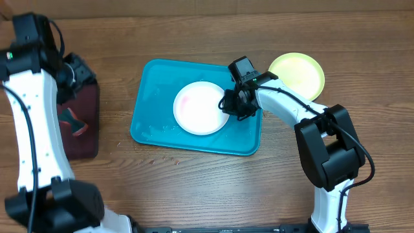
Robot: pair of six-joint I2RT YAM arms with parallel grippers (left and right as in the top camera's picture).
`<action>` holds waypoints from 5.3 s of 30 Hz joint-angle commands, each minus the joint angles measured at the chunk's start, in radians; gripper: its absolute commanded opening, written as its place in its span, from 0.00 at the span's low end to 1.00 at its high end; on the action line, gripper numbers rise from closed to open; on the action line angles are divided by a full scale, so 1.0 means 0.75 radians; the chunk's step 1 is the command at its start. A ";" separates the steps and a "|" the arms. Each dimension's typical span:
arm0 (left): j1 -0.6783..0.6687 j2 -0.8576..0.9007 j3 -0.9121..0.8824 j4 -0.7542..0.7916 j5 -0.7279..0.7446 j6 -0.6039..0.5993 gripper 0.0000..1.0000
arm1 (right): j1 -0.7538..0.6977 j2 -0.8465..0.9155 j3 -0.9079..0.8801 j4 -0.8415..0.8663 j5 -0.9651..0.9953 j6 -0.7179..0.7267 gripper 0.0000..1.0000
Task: Clean dirty plates on tray and stack at the side
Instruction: 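Release the sponge into the water tray and raise the left gripper, then lift the white plate off the teal tray with the right gripper, then lower the white plate onto the yellow plate stack and release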
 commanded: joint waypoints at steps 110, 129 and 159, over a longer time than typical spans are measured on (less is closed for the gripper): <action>-0.001 -0.320 -0.662 0.433 -0.004 -0.080 1.00 | -0.021 -0.014 0.617 -0.355 0.659 -0.400 0.04; -0.001 -0.320 -0.662 0.433 -0.004 -0.080 1.00 | -0.910 -0.011 0.562 -0.576 -0.106 -0.402 0.04; -0.001 -0.320 -0.662 0.433 -0.004 -0.080 0.99 | -0.926 -0.199 0.311 -0.507 -0.163 -0.367 0.47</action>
